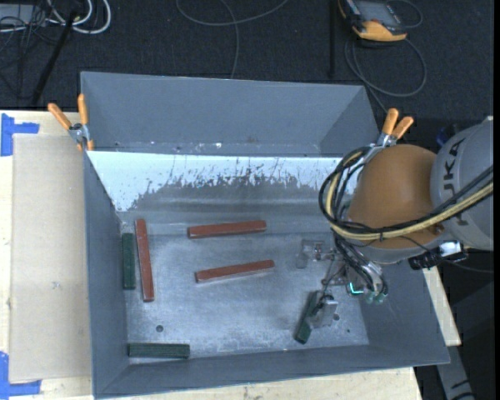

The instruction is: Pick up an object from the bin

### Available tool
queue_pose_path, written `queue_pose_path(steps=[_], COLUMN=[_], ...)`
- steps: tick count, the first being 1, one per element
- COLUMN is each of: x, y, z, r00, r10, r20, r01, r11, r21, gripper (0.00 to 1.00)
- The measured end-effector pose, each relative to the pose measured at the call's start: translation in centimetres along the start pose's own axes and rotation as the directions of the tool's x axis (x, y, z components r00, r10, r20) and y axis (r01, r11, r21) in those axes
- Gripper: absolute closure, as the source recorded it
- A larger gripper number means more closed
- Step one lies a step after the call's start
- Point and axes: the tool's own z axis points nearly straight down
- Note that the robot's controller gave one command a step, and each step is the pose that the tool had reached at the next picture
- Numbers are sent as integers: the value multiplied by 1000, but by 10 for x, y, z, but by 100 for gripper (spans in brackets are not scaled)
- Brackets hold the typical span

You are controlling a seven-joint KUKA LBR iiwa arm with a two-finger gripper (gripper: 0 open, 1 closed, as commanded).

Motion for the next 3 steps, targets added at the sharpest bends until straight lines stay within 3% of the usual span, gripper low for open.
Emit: queue_pose_path(steps=[1, 2, 3], x=[24, 21, 28], y=[-18, -17, -86], z=[72, 66, -80], r00=[998, 998, 1000], r10=[-59, -61, -5], r20=[-2, 9, 17], r01=[59, 61, 5], r11=[998, 998, 1000], r21=[0, 0, 3], gripper=[0, 100, 100])
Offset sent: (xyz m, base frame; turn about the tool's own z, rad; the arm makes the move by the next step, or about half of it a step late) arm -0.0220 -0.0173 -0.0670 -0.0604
